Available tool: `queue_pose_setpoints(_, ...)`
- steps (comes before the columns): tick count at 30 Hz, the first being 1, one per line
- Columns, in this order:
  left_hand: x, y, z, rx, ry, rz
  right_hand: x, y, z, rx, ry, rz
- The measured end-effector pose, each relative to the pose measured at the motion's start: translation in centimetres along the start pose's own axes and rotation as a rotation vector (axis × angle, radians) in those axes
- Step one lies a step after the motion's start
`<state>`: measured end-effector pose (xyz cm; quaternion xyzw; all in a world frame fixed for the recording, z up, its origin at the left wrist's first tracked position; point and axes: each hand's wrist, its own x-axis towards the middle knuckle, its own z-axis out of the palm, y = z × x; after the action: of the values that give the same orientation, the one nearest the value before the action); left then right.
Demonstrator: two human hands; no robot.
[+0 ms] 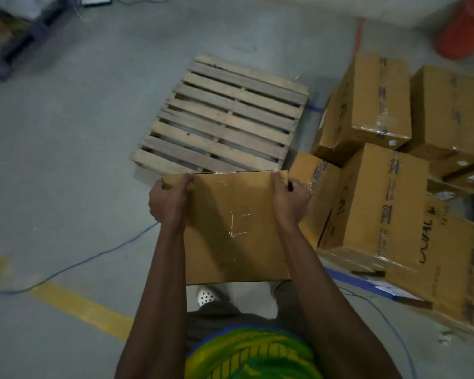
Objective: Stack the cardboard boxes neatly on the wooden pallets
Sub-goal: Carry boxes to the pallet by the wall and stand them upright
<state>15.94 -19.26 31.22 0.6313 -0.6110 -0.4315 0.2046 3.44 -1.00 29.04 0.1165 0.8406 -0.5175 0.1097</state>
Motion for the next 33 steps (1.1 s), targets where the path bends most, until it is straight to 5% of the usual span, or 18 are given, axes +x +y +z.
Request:
queue_pose_setpoints(12, 11.3, -1.8, -13.8, -0.354, 0.047, -0.123, -10.3, -8.5, 13.1, 0.042, -0.055, -0.102)
queue_pose_setpoints(33, 44.7, 10.9, -11.9, -0.460, 0.009, -0.398, 0.2, -24.2, 44.7, -0.033, -0.080, 0.074)
